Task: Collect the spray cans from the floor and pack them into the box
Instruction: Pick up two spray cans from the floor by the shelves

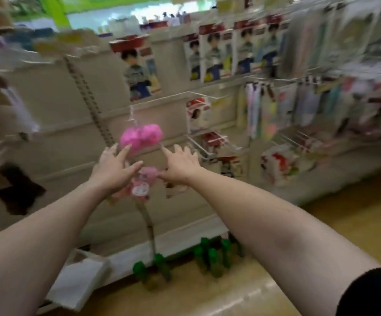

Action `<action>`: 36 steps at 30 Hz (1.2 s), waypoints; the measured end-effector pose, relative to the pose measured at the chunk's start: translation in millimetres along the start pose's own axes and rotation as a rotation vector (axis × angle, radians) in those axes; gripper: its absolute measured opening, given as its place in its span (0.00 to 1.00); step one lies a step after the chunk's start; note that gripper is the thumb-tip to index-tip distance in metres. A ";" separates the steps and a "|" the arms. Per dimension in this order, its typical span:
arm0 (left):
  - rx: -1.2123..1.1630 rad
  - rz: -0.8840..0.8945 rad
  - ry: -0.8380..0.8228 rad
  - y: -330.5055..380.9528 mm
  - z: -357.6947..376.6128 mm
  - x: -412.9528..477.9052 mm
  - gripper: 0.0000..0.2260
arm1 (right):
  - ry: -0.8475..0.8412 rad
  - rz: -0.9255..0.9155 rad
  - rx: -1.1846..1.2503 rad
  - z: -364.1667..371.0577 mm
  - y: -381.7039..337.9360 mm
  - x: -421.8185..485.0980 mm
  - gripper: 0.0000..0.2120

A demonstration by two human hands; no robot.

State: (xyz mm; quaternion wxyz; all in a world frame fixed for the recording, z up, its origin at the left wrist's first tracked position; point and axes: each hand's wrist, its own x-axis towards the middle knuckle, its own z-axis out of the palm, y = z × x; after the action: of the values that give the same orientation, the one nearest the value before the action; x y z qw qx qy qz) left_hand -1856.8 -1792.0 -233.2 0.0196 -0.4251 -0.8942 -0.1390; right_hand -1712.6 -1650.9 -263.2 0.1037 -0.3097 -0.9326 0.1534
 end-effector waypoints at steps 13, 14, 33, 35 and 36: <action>-0.046 0.376 -0.290 264.6 163.7 80.5 0.35 | -0.081 0.461 -0.054 -30.9 272.0 -56.8 0.42; -0.045 0.392 -0.318 276.4 174.8 84.5 0.35 | -0.088 0.486 -0.054 -29.1 283.4 -56.0 0.42; -0.020 0.312 -0.851 308.5 418.4 185.2 0.33 | -0.441 0.817 0.077 121.7 445.1 23.2 0.38; 0.016 0.292 -0.875 300.4 443.4 180.8 0.34 | -0.492 0.832 0.109 147.2 455.9 23.6 0.37; 0.028 0.276 -0.888 297.7 455.5 178.6 0.34 | -0.516 0.830 0.119 158.5 462.1 24.1 0.37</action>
State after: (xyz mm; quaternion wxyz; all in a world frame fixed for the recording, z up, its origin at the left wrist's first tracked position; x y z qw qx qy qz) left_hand -1704.8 -1357.8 -574.3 -0.3411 -0.5582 -0.7529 0.0725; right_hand -1525.0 -1319.6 -570.4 -0.1831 -0.6004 -0.7156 0.3063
